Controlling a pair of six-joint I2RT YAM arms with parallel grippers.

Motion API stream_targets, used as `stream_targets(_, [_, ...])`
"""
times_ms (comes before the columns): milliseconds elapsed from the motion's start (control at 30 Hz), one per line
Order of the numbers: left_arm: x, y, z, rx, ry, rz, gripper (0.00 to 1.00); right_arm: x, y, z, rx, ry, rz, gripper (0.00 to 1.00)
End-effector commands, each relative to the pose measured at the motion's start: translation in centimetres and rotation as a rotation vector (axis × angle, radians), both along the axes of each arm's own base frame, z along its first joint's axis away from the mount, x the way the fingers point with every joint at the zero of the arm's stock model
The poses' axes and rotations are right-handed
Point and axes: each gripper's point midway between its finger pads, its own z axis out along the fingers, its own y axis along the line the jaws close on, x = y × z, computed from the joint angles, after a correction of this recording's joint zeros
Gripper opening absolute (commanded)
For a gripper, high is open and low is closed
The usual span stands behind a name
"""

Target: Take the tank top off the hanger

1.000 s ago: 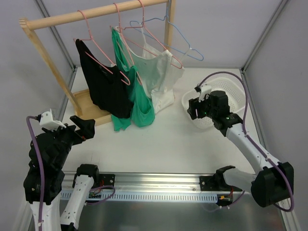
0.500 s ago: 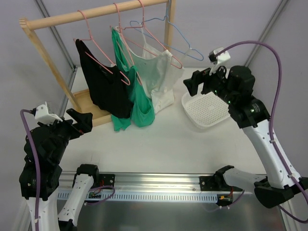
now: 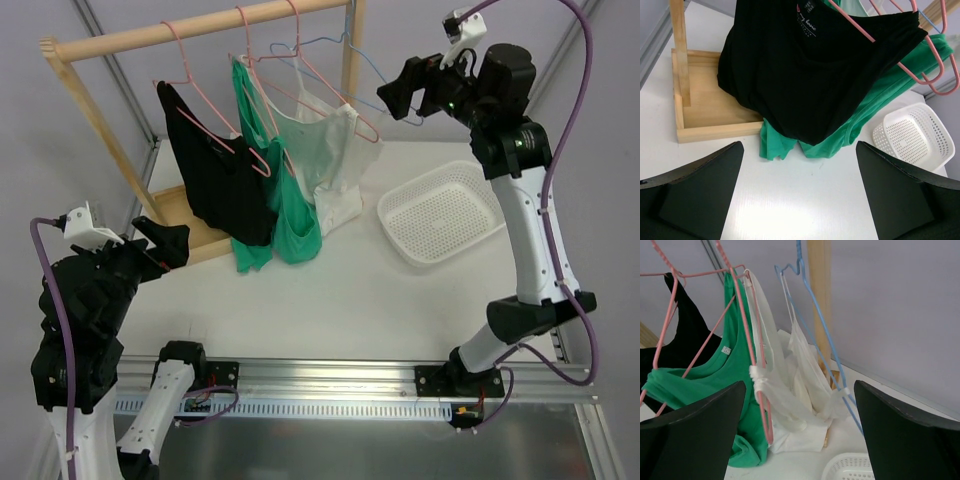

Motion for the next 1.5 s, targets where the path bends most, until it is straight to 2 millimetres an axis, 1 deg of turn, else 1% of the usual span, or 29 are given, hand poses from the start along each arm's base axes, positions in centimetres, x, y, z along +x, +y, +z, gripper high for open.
stream_targets(0, [-0.1, -0.5, 2.1, 0.021, -0.067, -0.038, 0.99, 1.8, 0.3, 1.7, 0.037, -0.026, 0.028, 0.96])
stream_targets(33, [-0.1, -1.0, 2.3, 0.025, -0.071, -0.071, 0.99, 2.4, 0.3, 1.8, 0.038, -0.032, 0.032, 0.95])
stream_targets(67, [-0.1, -1.1, 2.3, 0.033, -0.071, -0.079, 0.99, 2.7, 0.1, 2.6, 0.044, -0.054, 0.031, 0.95])
stream_targets(100, [-0.1, -1.2, 2.4, 0.037, -0.070, -0.087, 0.99, 3.9, 0.3, 1.8, 0.037, -0.042, 0.035, 0.94])
stream_targets(167, [0.0, -1.4, 2.7, 0.041, -0.074, -0.099, 0.99, 4.6, 0.8, 1.6, 0.033, -0.053, 0.068, 0.93])
stream_targets(200, [0.1, -1.4, 2.7, 0.044, -0.074, -0.101, 0.99, 5.3, 1.0, 1.4, 0.026, -0.064, 0.075, 0.91])
stream_targets(267, [0.3, -1.4, 2.7, 0.050, -0.072, -0.102, 0.99, 6.1, 1.2, 1.0, 0.026, -0.065, 0.078, 0.88])
stream_targets(300, [0.4, -1.3, 2.8, 0.053, -0.073, -0.101, 0.99, 6.4, 1.3, 1.1, 0.029, -0.073, 0.079, 0.85])
stream_targets(333, [0.7, -1.3, 2.8, 0.056, -0.071, -0.101, 0.99, 7.1, 1.5, 0.6, 0.032, -0.070, 0.088, 0.81])
stream_targets(433, [0.9, -1.2, 3.0, 0.072, -0.081, -0.097, 0.99, 7.8, 2.0, 0.4, 0.044, -0.072, 0.102, 0.77])
stream_targets(467, [1.0, -1.1, 3.0, 0.078, -0.082, -0.097, 0.99, 8.3, 2.3, -0.2, 0.049, -0.057, 0.109, 0.76])
stream_targets(500, [1.1, -1.1, 3.2, 0.080, -0.090, -0.092, 0.99, 8.4, 2.5, -0.1, 0.053, -0.061, 0.115, 0.72])
stream_targets(533, [1.2, -1.0, 3.3, 0.082, -0.092, -0.091, 0.99, 8.5, 2.6, -0.1, 0.059, -0.066, 0.120, 0.63])
stream_targets(600, [1.4, -1.0, 3.3, 0.090, -0.094, -0.092, 0.99, 8.9, 2.7, -0.3, 0.064, -0.063, 0.120, 0.59])
stream_targets(667, [1.7, -1.0, 3.3, 0.096, -0.090, -0.093, 0.99, 9.1, 2.8, -0.3, 0.066, -0.067, 0.118, 0.53])
stream_targets(700, [1.8, -1.1, 3.3, 0.097, -0.090, -0.096, 0.99, 9.3, 2.9, -0.5, 0.072, -0.061, 0.120, 0.46])
stream_targets(733, [1.9, -1.1, 3.3, 0.099, -0.091, -0.095, 0.99, 9.3, 2.9, -0.4, 0.078, -0.064, 0.123, 0.35])
stream_targets(833, [2.1, -1.1, 3.3, 0.104, -0.092, -0.097, 0.99, 9.2, 3.5, -0.4, 0.090, -0.060, 0.152, 0.21])
stream_targets(900, [2.2, -1.0, 3.4, 0.108, -0.093, -0.096, 0.99, 9.1, 3.6, -0.6, 0.091, -0.055, 0.160, 0.17])
stream_targets(933, [2.2, -1.0, 3.5, 0.109, -0.098, -0.096, 0.99, 9.0, 3.6, -0.6, 0.096, -0.052, 0.164, 0.12])
stream_targets(1000, [2.1, -1.0, 3.5, 0.111, -0.101, -0.094, 0.99, 8.9, 3.9, -0.6, 0.101, -0.047, 0.175, 0.09])
stream_targets(1067, [2.1, -1.0, 3.2, 0.111, -0.098, -0.094, 0.99, 8.7, 4.0, -0.5, 0.112, -0.038, 0.181, 0.01])
stream_targets(1133, [1.8, -1.0, 3.3, 0.112, -0.107, -0.094, 0.99, 8.7, 4.2, -0.6, 0.125, -0.026, 0.174, 0.00])
stream_targets(1233, [1.6, -1.0, 3.1, 0.111, -0.107, -0.094, 0.99, 7.9, 4.7, 0.1, 0.129, -0.039, 0.183, 0.00])
stream_targets(1267, [1.6, -0.9, 3.2, 0.111, -0.110, -0.092, 0.99, 7.5, 4.8, 0.5, 0.126, -0.052, 0.182, 0.00])
stream_targets(1367, [1.4, -0.9, 3.2, 0.111, -0.116, -0.090, 0.99, 6.5, 5.8, 1.6, 0.109, -0.102, 0.189, 0.00])
stream_targets(1467, [1.2, -0.8, 3.3, 0.113, -0.122, -0.089, 0.99, 5.9, 5.8, 3.1, 0.116, -0.148, 0.184, 0.00])
